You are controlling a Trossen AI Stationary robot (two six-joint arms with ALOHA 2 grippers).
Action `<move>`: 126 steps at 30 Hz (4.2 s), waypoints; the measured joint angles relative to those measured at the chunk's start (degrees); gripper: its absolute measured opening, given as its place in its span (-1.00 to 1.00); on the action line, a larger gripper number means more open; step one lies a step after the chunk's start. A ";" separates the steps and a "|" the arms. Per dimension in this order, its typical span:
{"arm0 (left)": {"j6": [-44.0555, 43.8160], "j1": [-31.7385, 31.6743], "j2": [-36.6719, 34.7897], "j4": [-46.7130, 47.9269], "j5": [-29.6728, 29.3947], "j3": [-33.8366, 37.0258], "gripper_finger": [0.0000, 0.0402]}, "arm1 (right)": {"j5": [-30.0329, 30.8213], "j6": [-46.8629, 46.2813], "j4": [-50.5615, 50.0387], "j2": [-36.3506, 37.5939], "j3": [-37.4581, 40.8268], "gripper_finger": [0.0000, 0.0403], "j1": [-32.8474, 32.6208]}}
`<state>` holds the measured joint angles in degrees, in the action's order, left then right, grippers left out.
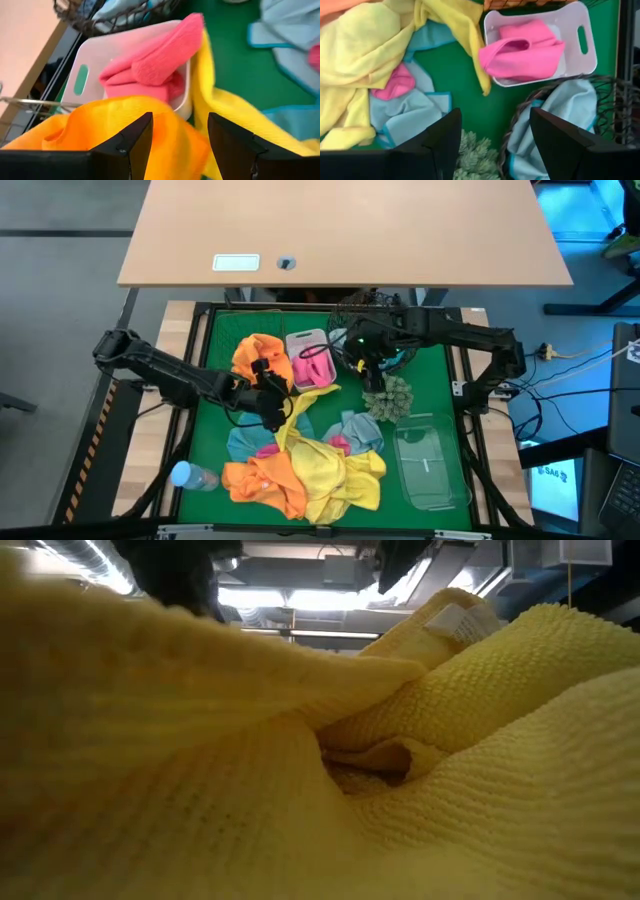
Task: Sort microfiber towel by color & place in baskets
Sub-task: Put the orange microfiber towel into the gold wire basket
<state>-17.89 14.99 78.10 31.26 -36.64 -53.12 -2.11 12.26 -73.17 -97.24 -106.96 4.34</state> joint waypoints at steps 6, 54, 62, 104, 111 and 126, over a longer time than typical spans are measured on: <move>-0.20 -1.77 0.32 -0.05 0.68 0.00 -0.09 | 0.03 -2.48 1.35 3.80 6.09 0.15 0.02; -5.76 -5.00 -4.64 1.33 4.74 -1.80 -1.00 | 0.00 -7.63 10.34 12.88 21.38 0.15 0.07; -7.61 -7.34 -13.12 8.83 4.13 -2.23 -1.00 | -0.17 -7.88 10.32 12.88 21.38 0.15 0.04; -11.55 -16.97 -16.14 29.48 9.77 -8.43 -0.22 | -8.92 -10.91 16.77 12.84 21.36 0.15 -10.05; -12.28 -13.89 -16.03 24.69 27.40 -10.95 -0.22 | -8.81 -10.90 16.75 12.81 21.36 0.15 -11.09; -24.04 7.64 -9.14 21.59 34.51 -10.91 -0.22 | -7.39 -10.92 16.50 12.81 21.36 0.15 -11.11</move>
<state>-41.93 22.64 68.96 52.85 -2.13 -64.03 -9.50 1.34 -56.67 -84.42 -85.60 -6.78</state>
